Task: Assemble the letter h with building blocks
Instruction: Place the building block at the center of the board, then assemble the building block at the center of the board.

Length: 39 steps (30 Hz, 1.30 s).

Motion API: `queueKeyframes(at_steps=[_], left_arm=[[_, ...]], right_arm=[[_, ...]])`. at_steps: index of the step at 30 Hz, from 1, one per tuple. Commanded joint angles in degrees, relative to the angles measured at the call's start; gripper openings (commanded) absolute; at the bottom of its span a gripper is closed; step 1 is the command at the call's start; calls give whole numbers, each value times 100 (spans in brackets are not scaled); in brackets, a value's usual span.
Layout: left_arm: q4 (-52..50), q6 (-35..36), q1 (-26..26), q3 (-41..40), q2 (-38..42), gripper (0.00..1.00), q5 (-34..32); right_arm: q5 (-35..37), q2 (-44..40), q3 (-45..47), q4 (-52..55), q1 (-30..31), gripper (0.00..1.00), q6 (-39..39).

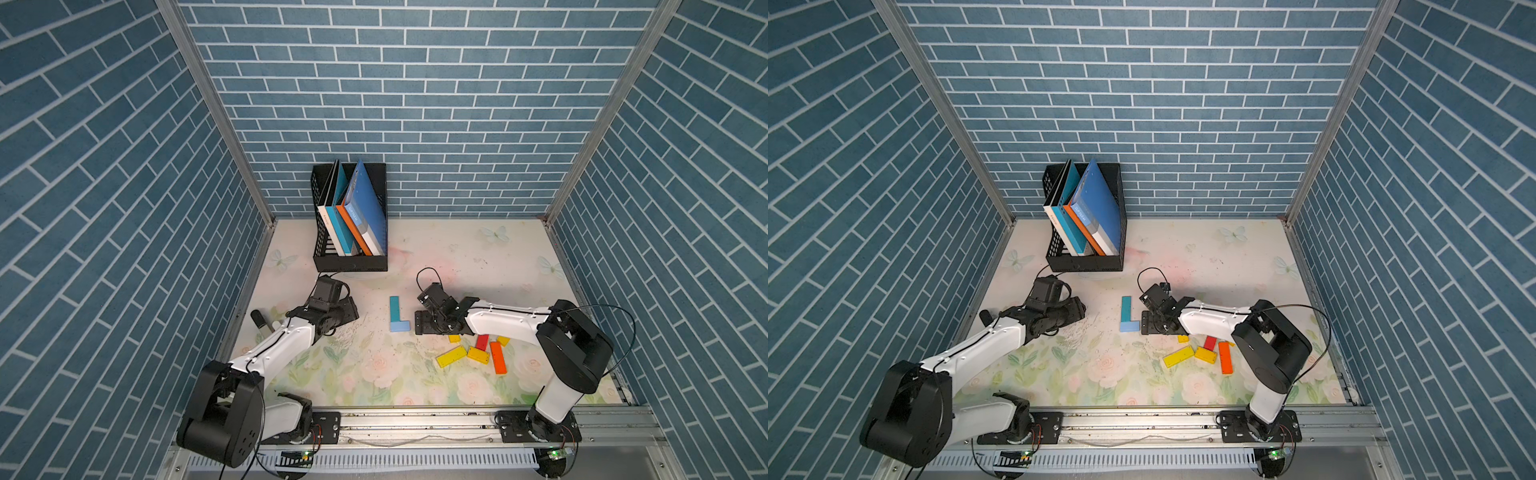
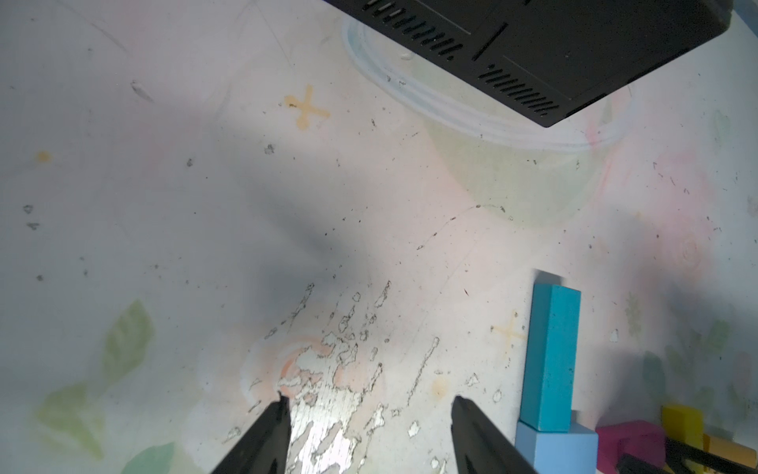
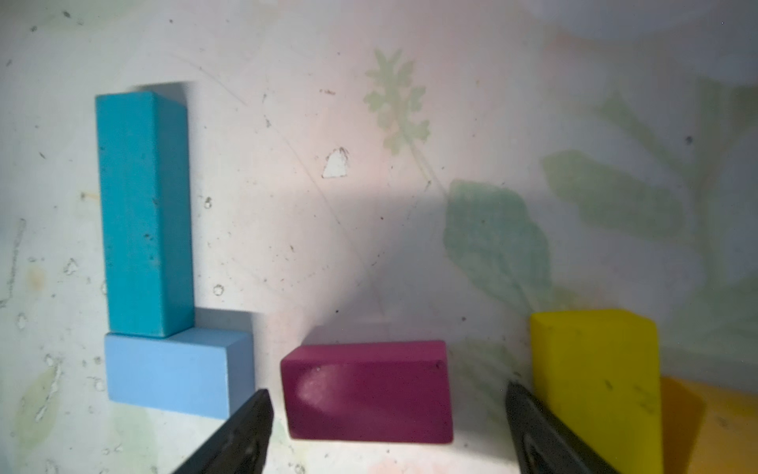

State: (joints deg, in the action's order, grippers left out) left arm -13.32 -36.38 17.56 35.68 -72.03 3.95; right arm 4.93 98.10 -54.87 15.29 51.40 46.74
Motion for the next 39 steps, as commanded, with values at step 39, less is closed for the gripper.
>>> queueKeyframes(at_steps=[39], left_arm=[[66,68,194,-23,-148,68,25]], right_arm=[[-638,-459,517,-952,35,84,995]])
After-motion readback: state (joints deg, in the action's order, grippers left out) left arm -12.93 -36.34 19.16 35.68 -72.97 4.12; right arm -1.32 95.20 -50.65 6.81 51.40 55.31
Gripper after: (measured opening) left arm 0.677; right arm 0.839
